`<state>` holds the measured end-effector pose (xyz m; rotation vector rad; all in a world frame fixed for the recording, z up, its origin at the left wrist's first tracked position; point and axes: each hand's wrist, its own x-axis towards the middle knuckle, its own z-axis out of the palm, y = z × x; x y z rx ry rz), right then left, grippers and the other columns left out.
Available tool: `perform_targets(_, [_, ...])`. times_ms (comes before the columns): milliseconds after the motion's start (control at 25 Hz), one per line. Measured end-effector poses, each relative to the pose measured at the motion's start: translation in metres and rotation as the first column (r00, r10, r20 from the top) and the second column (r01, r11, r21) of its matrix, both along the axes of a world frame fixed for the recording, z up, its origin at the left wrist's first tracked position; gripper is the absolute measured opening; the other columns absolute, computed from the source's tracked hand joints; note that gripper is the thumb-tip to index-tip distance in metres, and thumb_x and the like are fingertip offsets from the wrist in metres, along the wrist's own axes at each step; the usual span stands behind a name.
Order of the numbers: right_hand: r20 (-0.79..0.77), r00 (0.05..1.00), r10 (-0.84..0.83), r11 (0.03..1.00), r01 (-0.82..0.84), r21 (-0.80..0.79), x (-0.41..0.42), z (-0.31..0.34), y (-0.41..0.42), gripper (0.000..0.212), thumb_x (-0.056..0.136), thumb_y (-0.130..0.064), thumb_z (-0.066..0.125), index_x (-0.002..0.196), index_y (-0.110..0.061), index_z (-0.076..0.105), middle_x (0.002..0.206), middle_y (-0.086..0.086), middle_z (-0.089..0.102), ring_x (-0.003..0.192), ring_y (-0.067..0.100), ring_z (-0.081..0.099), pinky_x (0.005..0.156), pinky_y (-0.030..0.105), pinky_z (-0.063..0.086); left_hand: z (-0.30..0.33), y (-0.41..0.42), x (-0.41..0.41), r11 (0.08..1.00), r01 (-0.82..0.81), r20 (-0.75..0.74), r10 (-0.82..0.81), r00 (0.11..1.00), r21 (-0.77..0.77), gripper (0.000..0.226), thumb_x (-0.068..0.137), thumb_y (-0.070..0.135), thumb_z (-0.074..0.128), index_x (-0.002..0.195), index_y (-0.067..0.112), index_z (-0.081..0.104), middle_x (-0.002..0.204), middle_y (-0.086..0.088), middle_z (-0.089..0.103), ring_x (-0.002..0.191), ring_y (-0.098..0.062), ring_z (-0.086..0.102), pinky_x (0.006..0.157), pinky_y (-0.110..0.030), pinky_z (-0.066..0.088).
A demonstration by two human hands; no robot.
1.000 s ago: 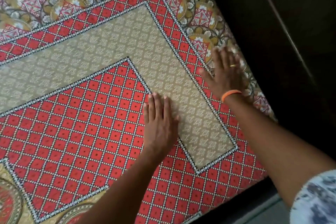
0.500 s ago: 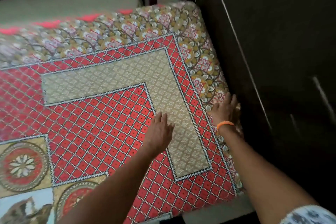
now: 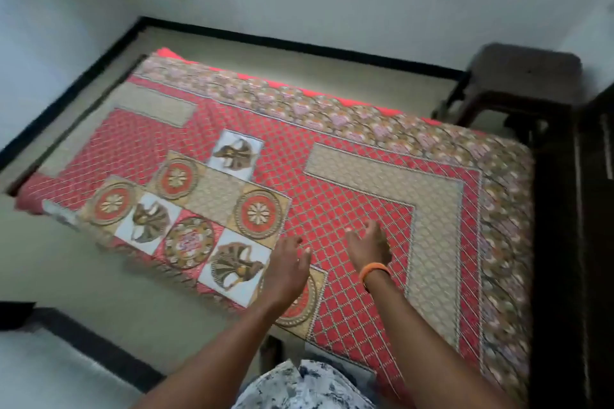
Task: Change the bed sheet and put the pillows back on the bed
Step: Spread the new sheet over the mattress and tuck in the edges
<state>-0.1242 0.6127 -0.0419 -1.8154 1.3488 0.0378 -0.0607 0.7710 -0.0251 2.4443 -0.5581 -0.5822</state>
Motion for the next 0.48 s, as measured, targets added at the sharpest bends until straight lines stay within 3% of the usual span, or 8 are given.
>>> perform_targets(160, [0.081, 0.992, 0.094, 0.989, -0.102, 0.102, 0.06, 0.034, 0.068, 0.048, 0.093, -0.037, 0.057, 0.133, -0.014, 0.045, 0.129, 0.012, 0.056, 0.112, 0.033, 0.056, 0.098, 0.053, 0.045, 0.023, 0.084, 0.046, 0.934, -0.355, -0.072, 0.351, 0.934, -0.052, 0.034, 0.099, 0.027, 0.051, 0.127, 0.01, 0.056, 0.125, -0.012, 0.058, 0.111, -0.026, 0.056, 0.095, -0.04, 0.047])
perform_targets(280, [0.103, 0.978, 0.181, 0.977, -0.191, 0.099, 0.102, 0.051, 0.128, 0.044, 0.092, -0.033, 0.057, 0.13, -0.013, 0.047, 0.12, 0.012, 0.06, 0.106, 0.033, 0.058, 0.095, 0.052, 0.047, 0.032, 0.146, 0.076, 0.877, -0.466, -0.075, 0.46, 0.885, -0.117, 0.033, 0.095, 0.022, 0.055, 0.125, 0.009, 0.058, 0.124, -0.011, 0.058, 0.106, -0.021, 0.055, 0.085, -0.029, 0.042])
perform_targets(480, [0.168, 0.965, 0.2, 0.963, -0.225, 0.147, 0.168, 0.063, 0.242, 0.045, 0.092, -0.032, 0.058, 0.131, -0.01, 0.049, 0.118, 0.012, 0.062, 0.102, 0.03, 0.059, 0.091, 0.041, 0.047, 0.03, 0.259, 0.113, 0.781, -0.612, -0.19, 0.587, 0.787, -0.124, 0.032, 0.096, 0.025, 0.051, 0.122, 0.009, 0.061, 0.119, -0.011, 0.064, 0.103, -0.025, 0.059, 0.09, -0.036, 0.049])
